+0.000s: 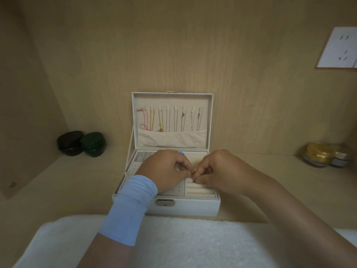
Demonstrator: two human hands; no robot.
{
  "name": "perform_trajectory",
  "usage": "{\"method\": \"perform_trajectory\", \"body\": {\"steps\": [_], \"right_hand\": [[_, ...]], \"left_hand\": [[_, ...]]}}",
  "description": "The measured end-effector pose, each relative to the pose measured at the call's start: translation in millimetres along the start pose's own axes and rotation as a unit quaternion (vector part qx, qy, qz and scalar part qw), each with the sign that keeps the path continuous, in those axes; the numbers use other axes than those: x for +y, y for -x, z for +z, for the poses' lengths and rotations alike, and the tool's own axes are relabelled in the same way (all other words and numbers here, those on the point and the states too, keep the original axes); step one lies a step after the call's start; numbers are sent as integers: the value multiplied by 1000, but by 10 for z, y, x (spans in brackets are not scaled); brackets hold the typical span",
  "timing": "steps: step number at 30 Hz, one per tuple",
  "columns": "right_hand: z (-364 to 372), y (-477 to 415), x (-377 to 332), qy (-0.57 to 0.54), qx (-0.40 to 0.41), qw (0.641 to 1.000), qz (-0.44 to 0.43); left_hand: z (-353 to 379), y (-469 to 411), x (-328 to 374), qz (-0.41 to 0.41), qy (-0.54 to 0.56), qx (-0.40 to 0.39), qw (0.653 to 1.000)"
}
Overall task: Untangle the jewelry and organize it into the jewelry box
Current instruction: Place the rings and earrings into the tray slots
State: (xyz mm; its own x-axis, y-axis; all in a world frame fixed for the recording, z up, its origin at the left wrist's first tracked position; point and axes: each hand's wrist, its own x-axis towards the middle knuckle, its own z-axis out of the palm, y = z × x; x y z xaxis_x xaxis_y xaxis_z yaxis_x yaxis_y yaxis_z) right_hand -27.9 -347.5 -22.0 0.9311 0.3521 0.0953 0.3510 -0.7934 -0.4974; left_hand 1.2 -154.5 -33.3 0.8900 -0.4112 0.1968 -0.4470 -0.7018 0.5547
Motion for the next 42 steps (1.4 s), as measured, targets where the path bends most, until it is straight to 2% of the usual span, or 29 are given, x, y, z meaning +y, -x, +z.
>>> {"method": "perform_trajectory", "body": {"steps": [2, 6, 10, 16, 23, 29, 33, 35, 39, 42], "right_hand": [[-19, -7, 5, -2, 2, 1000, -2], [-34, -58, 86, 2, 91, 996, 14], [47, -80, 137, 15, 57, 998, 13], [44, -101, 202, 20, 82, 996, 5], [20, -111, 259, 19, 64, 997, -24], [40, -126, 280, 5, 53, 998, -36], [35, -93, 245, 22, 64, 997, -46], [28, -94, 231, -3, 87, 995, -50], [-23, -166, 272, -54, 191, 978, -59], [41, -207, 320, -67, 205, 974, -69]], "left_hand": [[4, -5, -7, 1, -25, 22, 999], [29, -23, -31, 2, -31, 20, 999], [85, -61, -36, 2, -24, 24, 999], [167, -89, -38, 28, -6, 42, 999], [183, -86, -20, 19, -46, 49, 998], [164, -84, -62, 49, 1, 28, 998], [179, -86, -39, 38, -27, 37, 998], [173, -84, -16, 19, -17, 49, 998], [152, -161, 58, 13, 60, 99, 993], [163, -229, 55, -5, 54, 109, 993]]}}
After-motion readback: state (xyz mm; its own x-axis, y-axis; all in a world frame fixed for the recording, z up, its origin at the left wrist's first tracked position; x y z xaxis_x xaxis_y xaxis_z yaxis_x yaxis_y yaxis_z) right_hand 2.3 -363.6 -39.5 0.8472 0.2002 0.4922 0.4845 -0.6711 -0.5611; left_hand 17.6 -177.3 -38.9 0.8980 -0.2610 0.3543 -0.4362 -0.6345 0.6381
